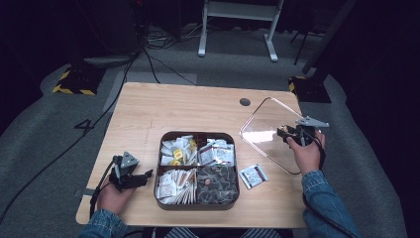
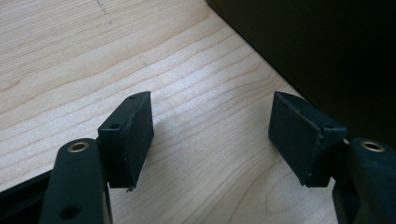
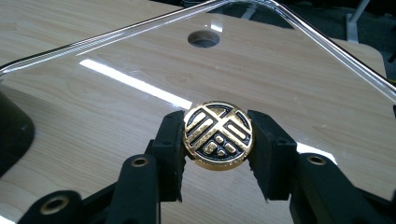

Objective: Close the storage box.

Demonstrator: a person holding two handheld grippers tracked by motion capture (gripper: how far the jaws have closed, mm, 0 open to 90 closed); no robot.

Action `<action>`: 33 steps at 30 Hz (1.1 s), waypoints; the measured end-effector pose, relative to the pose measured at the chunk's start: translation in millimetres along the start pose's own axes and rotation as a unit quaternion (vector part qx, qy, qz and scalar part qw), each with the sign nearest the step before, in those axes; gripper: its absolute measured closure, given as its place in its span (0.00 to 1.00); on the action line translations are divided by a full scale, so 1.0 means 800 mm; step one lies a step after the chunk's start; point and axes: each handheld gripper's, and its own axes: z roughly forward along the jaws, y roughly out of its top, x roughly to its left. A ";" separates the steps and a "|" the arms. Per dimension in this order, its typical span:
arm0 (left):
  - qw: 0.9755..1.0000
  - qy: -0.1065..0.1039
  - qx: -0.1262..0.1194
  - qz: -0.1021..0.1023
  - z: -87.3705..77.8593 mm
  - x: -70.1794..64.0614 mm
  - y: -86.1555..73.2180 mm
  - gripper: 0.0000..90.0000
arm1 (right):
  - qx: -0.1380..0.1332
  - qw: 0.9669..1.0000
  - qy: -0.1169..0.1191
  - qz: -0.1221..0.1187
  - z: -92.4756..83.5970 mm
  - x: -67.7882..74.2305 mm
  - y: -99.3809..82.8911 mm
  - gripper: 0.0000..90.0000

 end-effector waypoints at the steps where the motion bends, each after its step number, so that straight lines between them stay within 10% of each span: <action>1: 1.000 0.000 0.001 0.000 0.000 0.000 0.000 0.35 | -0.001 1.000 0.001 -0.002 -0.002 0.001 0.002 0.66; 18: 1.000 0.000 0.001 0.001 0.000 0.000 0.000 0.34 | -0.021 0.997 0.049 -0.052 -0.032 0.050 0.048 0.66; 33: 1.000 0.000 0.000 -0.002 0.000 0.000 -0.001 0.34 | -0.024 0.988 0.116 -0.100 -0.042 0.127 0.081 0.66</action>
